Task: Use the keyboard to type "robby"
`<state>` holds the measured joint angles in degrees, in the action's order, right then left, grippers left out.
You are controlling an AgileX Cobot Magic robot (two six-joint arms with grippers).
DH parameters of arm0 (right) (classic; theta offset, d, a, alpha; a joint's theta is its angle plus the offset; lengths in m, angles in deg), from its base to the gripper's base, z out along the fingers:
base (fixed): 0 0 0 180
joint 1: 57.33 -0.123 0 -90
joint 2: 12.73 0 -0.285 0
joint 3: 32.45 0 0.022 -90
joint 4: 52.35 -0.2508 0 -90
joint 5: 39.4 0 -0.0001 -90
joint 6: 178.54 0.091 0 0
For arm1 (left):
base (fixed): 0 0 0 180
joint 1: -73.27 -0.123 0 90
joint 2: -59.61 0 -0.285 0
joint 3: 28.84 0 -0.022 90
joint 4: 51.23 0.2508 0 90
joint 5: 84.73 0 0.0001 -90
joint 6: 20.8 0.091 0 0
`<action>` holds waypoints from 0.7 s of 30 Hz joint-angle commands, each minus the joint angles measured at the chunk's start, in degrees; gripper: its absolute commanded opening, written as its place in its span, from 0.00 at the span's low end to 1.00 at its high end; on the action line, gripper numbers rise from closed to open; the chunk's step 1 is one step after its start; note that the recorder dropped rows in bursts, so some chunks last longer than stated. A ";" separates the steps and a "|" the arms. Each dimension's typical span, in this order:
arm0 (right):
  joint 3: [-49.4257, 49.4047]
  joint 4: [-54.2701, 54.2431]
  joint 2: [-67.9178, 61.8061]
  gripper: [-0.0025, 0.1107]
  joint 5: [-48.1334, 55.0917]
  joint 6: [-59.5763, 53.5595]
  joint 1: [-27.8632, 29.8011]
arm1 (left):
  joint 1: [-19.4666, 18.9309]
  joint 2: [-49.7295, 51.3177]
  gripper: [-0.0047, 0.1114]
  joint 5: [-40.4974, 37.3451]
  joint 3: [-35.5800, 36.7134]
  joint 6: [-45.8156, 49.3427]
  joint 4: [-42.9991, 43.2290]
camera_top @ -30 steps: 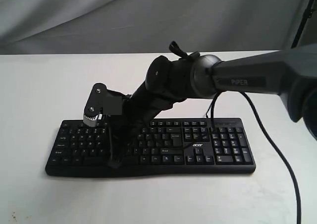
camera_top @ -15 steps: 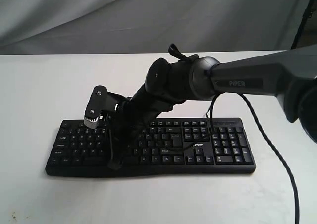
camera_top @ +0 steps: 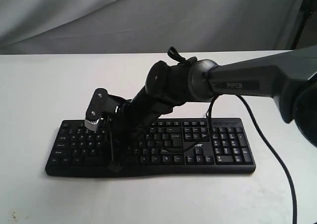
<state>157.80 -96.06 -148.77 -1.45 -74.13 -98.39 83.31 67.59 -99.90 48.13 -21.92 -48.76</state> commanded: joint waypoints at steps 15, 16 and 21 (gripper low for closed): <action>0.91 1.93 3.62 0.02 -2.71 0.53 0.19 | 0.32 -0.20 0.04 0.33 0.25 -0.16 0.27; 1.77 2.34 3.07 0.02 -1.85 0.65 0.34 | 0.32 -0.20 0.04 0.33 0.25 -0.16 0.27; 8.44 3.19 -0.80 0.02 4.03 3.10 1.84 | 0.32 -0.20 0.04 0.33 0.25 -0.16 0.27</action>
<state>163.00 -93.84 -147.78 -0.21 -72.67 -97.64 83.31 67.59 -99.90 48.13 -21.92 -48.76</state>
